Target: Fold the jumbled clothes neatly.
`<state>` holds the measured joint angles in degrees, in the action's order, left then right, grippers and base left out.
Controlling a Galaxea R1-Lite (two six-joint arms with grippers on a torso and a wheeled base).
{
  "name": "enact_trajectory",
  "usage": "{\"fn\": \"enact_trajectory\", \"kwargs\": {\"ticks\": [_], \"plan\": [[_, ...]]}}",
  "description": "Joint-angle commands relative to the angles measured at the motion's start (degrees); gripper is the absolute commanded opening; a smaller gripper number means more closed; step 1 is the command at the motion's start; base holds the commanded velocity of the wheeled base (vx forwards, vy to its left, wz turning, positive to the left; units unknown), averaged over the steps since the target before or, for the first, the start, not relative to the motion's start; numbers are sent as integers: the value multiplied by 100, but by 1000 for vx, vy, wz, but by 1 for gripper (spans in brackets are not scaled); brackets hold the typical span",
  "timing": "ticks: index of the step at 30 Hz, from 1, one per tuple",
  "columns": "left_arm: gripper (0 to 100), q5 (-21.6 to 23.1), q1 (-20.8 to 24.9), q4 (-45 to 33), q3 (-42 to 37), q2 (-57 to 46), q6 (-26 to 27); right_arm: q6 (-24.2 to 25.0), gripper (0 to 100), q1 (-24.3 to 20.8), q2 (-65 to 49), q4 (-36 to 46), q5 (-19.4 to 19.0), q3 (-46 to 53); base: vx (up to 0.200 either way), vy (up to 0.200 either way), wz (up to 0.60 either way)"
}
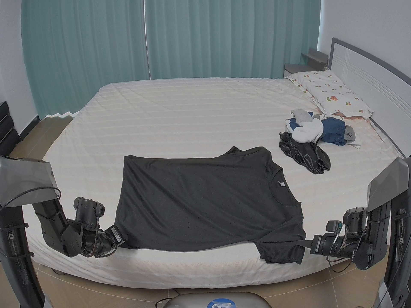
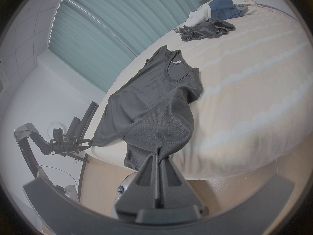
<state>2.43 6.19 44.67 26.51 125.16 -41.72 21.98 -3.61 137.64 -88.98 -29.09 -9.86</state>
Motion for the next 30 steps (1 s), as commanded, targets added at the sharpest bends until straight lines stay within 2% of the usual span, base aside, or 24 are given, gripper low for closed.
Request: {"fn": "enact_trajectory", "kwargs": {"ticks": [1, 5, 10, 16, 21, 25, 30], "plan": [[0, -5, 5, 7, 47, 35, -197, -1, 0, 9, -10, -76, -1, 46, 0, 0, 0], [0, -84, 5, -2, 82, -9, -443, -1, 0, 44, -62, -85, -18, 169, 0, 0, 0], [0, -155, -48, -19, -32, -36, -434, -18, 0, 71, -185, -76, -132, 292, 0, 0, 0], [0, -163, -145, -37, -349, -414, -144, -168, 0, 71, -379, -76, -211, 547, 0, 0, 0], [0, -163, -224, -55, -419, -484, -12, -546, 0, 97, -502, -76, -334, 819, 0, 0, 0], [0, -163, -241, -63, -454, -493, -3, -642, 0, 106, -467, -76, -334, 854, 0, 0, 0], [0, -163, -285, -63, -639, -449, 304, -651, 0, 176, -502, -76, -361, 933, 0, 0, 0]]}}
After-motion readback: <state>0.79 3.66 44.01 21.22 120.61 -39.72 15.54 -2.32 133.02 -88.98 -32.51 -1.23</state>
